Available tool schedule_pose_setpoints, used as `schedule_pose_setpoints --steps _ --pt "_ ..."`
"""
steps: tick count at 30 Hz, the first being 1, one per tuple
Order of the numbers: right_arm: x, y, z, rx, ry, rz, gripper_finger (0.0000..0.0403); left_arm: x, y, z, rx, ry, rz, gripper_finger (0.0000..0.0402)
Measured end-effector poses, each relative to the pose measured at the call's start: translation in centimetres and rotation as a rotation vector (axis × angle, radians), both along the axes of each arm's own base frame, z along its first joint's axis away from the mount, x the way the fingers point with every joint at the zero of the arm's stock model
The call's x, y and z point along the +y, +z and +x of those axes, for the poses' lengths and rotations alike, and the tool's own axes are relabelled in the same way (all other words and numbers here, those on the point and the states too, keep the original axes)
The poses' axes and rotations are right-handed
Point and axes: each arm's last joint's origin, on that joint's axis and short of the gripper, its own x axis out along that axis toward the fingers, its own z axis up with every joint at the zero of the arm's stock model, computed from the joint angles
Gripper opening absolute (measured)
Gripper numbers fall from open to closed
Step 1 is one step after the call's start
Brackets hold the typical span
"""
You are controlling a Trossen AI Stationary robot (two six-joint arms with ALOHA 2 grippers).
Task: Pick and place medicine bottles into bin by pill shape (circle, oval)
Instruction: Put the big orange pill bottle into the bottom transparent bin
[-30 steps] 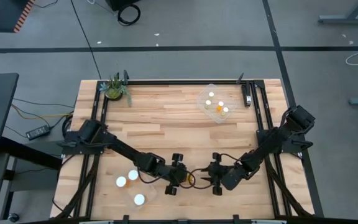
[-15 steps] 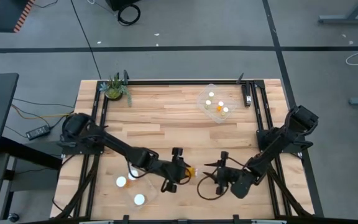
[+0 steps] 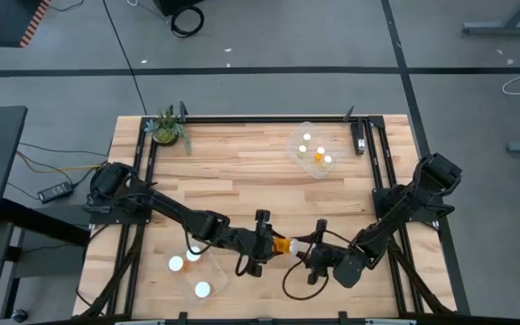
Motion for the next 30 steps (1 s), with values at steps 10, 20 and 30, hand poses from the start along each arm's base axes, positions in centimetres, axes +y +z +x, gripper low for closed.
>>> schedule_pose_setpoints --steps 10,20,30 --pt "0.8 1.5 0.8 0.053 -0.002 0.016 0.0163 0.1 -0.3 -0.1 0.031 -0.002 0.012 0.0206" --pt "0.7 2.2 1.4 0.079 -0.021 0.049 0.0162 0.7 -1.1 -0.4 0.113 0.029 0.018 0.0199" --pt "-0.9 2.2 2.8 0.094 -0.039 0.108 0.0162 0.8 -1.2 -0.4 0.130 0.043 0.003 0.0215"
